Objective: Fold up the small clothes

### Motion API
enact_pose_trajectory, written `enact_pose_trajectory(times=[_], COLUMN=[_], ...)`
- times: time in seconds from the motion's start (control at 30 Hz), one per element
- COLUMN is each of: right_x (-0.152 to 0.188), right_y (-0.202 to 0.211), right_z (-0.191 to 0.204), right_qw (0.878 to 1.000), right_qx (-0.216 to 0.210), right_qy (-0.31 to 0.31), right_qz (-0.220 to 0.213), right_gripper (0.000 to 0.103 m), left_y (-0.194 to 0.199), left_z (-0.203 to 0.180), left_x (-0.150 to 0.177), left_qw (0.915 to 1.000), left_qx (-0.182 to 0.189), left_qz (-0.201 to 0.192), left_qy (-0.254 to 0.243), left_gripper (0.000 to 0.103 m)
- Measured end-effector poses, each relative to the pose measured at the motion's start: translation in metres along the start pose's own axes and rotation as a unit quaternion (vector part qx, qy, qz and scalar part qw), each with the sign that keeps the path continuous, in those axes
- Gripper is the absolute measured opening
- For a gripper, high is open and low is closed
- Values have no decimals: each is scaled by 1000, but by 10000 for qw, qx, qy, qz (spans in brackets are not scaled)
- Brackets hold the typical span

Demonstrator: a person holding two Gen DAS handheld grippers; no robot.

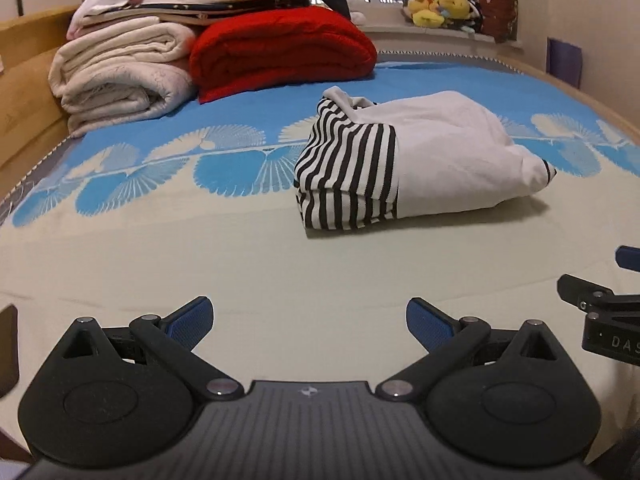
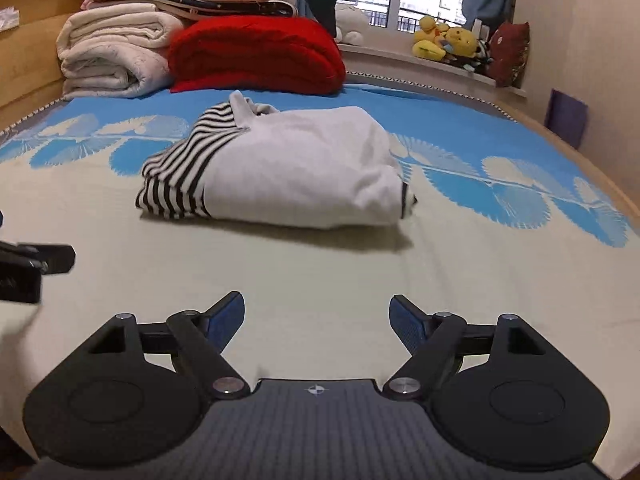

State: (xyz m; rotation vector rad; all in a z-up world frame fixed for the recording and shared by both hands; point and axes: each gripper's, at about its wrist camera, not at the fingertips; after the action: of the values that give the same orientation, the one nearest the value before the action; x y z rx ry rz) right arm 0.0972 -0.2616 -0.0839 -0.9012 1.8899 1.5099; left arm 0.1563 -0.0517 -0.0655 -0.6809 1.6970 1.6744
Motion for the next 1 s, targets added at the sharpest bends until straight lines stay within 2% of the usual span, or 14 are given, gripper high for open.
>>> enact_pose_trajectory(times=[0.17,0.47,1.0], right_x=[15,18,13], right_y=[12,11,3], right_z=[-2,-8,2], right_qw=[9996,9990,9996], right_qx=[224,300,183], right_qy=[-97,-260,-102], right_qz=[-154,-201,-178], right_gripper=[81,82,82], left_y=[6,3,-6], left_z=[0,-8,-7], left_x=[4,8,7], left_qw=[9994,9997,9996], left_qx=[279,241,218], left_qz=[37,37,169], left_qy=[179,-11,23], left_gripper=[103,103,103])
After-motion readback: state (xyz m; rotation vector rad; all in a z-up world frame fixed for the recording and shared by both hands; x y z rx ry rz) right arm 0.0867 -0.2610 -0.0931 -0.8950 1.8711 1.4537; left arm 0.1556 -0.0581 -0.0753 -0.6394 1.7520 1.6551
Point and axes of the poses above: each gripper's, at about its wrist camera, not at the fingertips, and y roughly against the way its jaws point, z to its left, x to its underside, and after that the axes turned 9 degrees about y, right-handed
